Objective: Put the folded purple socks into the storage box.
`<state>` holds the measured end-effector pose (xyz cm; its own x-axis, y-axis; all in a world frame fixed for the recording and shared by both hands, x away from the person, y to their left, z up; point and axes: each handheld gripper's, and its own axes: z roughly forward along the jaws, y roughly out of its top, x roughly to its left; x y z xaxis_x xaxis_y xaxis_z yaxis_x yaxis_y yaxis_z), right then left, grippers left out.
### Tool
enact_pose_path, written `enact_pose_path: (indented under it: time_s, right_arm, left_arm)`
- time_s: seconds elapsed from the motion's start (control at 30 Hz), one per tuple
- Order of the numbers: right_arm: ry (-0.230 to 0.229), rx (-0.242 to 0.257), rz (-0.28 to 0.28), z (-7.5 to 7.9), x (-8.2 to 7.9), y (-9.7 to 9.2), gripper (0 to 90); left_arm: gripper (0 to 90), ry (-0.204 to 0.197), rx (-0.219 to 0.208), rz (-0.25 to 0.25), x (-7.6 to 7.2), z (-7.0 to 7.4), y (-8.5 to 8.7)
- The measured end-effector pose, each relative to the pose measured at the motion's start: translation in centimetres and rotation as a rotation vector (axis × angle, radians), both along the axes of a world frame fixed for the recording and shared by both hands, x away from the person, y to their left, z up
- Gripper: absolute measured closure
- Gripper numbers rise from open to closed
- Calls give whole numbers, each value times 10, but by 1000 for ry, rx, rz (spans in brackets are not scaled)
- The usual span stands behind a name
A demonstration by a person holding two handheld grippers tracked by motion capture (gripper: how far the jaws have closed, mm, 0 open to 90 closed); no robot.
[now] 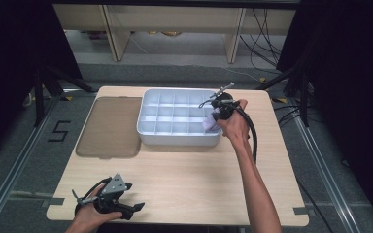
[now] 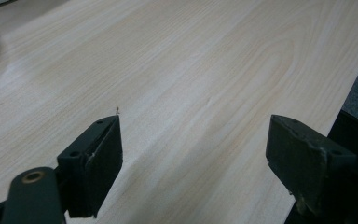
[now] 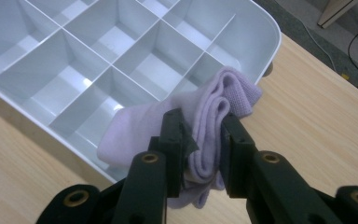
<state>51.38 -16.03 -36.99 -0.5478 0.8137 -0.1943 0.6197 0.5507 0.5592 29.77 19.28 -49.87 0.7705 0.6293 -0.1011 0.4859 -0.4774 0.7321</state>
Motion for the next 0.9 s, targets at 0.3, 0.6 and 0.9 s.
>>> enact_pose_path:
  time_s: [0.3,0.6,0.9]
  right_arm:
    - [8,-61,0,-14,11,3,742]
    - [11,-121,-7,-27,16,5,741]
    - [15,-139,16,-39,14,12,735]
  left_arm:
    - [182,-12,22,-20,0,1,0]
    - [182,3,14,-13,0,0,0]
    - [182,0,18,-27,0,0,-1]
